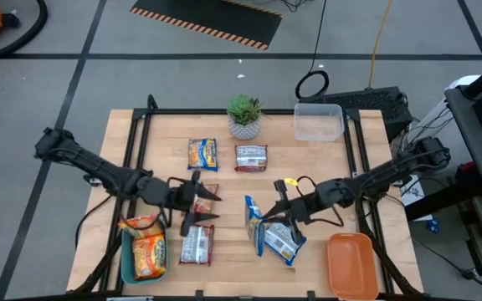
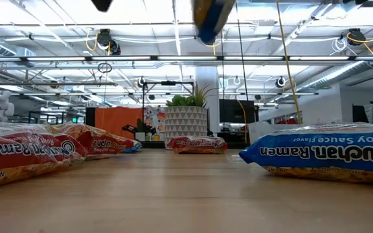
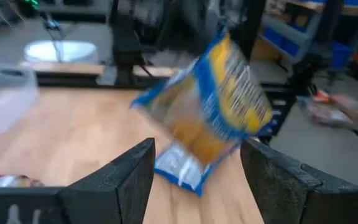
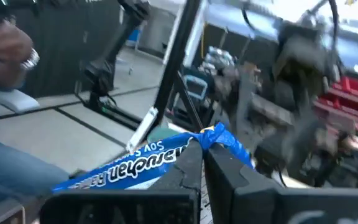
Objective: Sort Maruchan noodles
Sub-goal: Put the middle blue noodle pack into the orange bin
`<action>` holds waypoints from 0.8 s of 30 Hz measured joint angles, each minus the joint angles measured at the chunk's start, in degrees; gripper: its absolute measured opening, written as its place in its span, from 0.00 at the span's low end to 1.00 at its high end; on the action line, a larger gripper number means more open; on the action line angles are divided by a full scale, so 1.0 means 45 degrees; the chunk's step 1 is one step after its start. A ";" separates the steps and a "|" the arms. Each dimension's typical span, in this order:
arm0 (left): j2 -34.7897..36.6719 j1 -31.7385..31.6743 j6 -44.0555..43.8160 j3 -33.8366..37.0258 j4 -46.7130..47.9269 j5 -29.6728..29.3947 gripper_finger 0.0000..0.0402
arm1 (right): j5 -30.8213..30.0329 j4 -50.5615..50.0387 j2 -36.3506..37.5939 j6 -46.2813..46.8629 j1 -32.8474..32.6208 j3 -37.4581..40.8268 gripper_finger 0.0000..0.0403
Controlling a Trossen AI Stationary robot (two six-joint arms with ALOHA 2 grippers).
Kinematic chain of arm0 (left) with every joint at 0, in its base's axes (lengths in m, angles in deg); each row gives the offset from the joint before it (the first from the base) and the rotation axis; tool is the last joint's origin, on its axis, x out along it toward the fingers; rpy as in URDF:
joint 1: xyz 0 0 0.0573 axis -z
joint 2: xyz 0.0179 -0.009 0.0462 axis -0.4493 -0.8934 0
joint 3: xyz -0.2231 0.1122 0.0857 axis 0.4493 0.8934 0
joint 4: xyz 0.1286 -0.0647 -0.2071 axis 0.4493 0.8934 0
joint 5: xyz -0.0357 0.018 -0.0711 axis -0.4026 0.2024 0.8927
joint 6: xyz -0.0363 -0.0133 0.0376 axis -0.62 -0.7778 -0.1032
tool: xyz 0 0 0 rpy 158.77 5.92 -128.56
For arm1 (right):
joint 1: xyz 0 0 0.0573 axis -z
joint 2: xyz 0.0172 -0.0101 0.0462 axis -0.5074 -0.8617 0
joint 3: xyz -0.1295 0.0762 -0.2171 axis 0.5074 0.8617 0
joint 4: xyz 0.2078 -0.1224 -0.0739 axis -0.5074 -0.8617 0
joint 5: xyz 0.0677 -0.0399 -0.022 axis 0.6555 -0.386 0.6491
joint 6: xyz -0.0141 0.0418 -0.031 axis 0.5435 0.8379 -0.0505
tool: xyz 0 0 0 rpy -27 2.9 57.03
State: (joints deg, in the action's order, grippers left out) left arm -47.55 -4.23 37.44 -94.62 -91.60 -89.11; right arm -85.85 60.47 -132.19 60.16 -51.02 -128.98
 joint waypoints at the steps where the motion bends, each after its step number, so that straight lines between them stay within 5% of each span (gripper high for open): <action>1: -0.0093 -0.0169 -0.0107 0.0152 -0.0098 0.0432 0.60 | 0.0001 -0.0019 0.0000 -0.0073 -0.0107 -0.0144 0.00; 13: -0.3497 -0.1627 -0.0278 0.0844 -0.5982 0.5633 0.68 | -0.0019 -0.0083 0.0000 -0.1233 -0.1001 -0.0770 0.00; 24: -0.6504 -0.2214 -0.0714 0.0840 -0.9740 0.5131 0.91 | -0.0039 -0.0270 0.0000 -0.1252 -0.1001 -0.0770 0.00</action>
State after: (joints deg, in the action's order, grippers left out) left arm -76.82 -14.19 34.22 -90.84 -135.43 -66.02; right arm -86.03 59.25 -132.19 54.53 -55.53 -132.45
